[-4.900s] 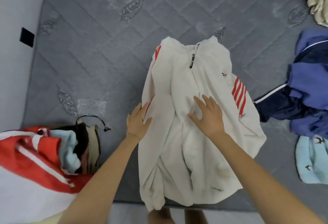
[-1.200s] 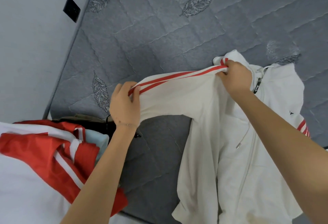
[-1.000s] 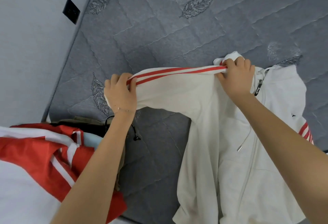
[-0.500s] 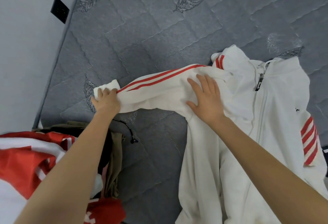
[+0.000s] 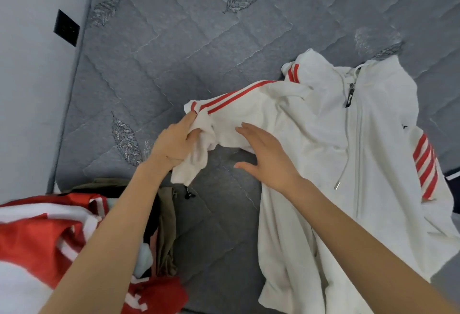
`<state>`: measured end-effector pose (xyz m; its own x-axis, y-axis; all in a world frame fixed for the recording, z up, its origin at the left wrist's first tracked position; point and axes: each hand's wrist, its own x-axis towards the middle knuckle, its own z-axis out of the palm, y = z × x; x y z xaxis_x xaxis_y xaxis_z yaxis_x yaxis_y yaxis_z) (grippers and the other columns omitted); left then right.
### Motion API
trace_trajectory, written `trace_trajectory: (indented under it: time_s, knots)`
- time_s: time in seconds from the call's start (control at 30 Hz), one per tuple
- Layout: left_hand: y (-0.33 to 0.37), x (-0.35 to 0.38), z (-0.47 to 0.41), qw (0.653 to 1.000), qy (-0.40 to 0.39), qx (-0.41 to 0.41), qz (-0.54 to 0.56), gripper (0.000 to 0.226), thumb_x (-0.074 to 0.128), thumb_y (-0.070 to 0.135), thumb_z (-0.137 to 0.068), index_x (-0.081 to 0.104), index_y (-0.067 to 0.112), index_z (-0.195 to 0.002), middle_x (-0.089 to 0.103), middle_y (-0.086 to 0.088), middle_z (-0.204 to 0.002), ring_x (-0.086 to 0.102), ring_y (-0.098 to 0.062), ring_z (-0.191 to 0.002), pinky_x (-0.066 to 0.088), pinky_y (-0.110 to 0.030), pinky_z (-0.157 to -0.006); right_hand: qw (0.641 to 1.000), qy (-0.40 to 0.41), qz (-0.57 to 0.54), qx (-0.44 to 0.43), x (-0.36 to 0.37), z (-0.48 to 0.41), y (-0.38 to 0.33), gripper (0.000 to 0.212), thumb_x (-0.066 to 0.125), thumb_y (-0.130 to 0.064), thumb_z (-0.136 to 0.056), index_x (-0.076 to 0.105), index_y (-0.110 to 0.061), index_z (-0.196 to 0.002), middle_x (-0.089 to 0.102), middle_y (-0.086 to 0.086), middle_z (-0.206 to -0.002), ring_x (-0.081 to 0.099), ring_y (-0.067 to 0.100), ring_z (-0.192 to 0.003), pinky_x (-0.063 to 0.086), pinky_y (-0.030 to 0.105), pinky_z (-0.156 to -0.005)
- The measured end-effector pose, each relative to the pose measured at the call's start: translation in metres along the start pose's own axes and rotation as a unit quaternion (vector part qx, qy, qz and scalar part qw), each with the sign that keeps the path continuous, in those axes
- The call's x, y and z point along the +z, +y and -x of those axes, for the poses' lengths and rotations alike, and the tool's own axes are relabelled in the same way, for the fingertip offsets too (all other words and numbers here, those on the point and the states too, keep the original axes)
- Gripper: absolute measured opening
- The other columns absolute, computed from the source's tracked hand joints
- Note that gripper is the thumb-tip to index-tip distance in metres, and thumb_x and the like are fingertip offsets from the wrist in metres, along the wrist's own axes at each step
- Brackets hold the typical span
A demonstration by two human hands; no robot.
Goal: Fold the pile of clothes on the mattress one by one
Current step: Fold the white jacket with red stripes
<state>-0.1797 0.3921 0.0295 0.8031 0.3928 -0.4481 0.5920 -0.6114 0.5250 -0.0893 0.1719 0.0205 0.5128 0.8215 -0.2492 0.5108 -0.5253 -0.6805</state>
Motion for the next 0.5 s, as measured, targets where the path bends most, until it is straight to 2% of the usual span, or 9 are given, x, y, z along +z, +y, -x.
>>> trace_trajectory:
  time_s: [0.07,0.1,0.17,0.3,0.37,0.43,0.5]
  knots:
    - [0.019,0.006,0.01,0.985,0.005,-0.024,0.169,0.04,0.045,0.022,-0.101,0.04,0.021,-0.14,0.052,0.017,-0.107,0.052,-0.001,-0.094,0.039,-0.01,-0.077,0.992,-0.016,-0.12,0.027,0.006,0.012,-0.014,0.085,0.073,-0.04,-0.083,0.025,-0.019,-0.15,0.027,-0.001,-0.156,0.026,0.011,-0.141,0.014,0.017,-0.114]
    - [0.028,0.01,0.015,0.97,0.0,-0.029,0.24,0.036,0.048,0.019,-0.1,0.045,0.02,-0.135,0.053,0.023,-0.106,0.054,0.008,-0.091,0.04,-0.004,-0.073,0.986,-0.022,-0.163,0.037,0.01,0.018,-0.02,0.09,0.075,-0.041,-0.08,0.023,-0.02,-0.151,0.028,-0.004,-0.155,0.028,0.007,-0.138,0.017,0.017,-0.113]
    - [0.04,0.021,0.025,0.941,-0.024,-0.034,0.335,0.026,0.054,0.017,-0.097,0.052,0.022,-0.122,0.059,0.02,-0.103,0.059,0.014,-0.088,0.046,-0.003,-0.07,0.98,-0.026,-0.193,0.049,0.021,0.029,-0.029,0.102,0.079,-0.046,-0.074,0.017,-0.022,-0.152,0.027,-0.007,-0.154,0.027,0.004,-0.137,0.023,0.023,-0.115]
    - [0.057,0.035,0.038,0.906,-0.065,-0.08,0.41,0.031,0.058,0.024,-0.095,0.048,0.023,-0.124,0.064,0.004,-0.111,0.066,-0.004,-0.093,0.056,-0.021,-0.068,0.986,-0.038,-0.155,0.056,0.035,0.043,-0.031,0.125,0.079,-0.059,-0.064,-0.008,-0.036,-0.151,-0.007,-0.015,-0.159,0.003,0.004,-0.144,0.019,0.028,-0.113]
    - [0.063,0.038,0.041,0.884,-0.087,-0.115,0.444,0.034,0.056,0.025,-0.096,0.048,0.019,-0.128,0.065,-0.003,-0.114,0.069,-0.015,-0.094,0.058,-0.03,-0.067,0.989,-0.027,-0.125,0.079,0.039,0.046,-0.027,0.128,0.078,-0.061,-0.063,-0.013,-0.038,-0.15,-0.018,-0.016,-0.158,-0.001,0.011,-0.147,0.019,0.03,-0.112]
    - [0.07,0.041,0.042,0.849,-0.118,-0.137,0.497,0.034,0.048,0.024,-0.099,0.047,0.016,-0.132,0.064,-0.009,-0.119,0.069,-0.022,-0.096,0.06,-0.035,-0.072,0.99,0.011,-0.098,0.106,0.041,0.05,-0.02,0.118,0.077,-0.052,-0.071,-0.006,-0.03,-0.153,-0.016,-0.01,-0.159,0.001,0.014,-0.147,0.018,0.026,-0.111]
    - [0.076,0.044,0.044,0.807,-0.144,-0.134,0.556,0.032,0.043,0.021,-0.101,0.049,0.015,-0.131,0.065,-0.011,-0.116,0.069,-0.025,-0.095,0.059,-0.036,-0.077,0.985,0.061,-0.099,0.126,0.039,0.055,-0.013,0.093,0.071,-0.03,-0.084,0.011,-0.02,-0.153,0.001,0.002,-0.159,0.017,0.015,-0.143,0.019,0.018,-0.111]
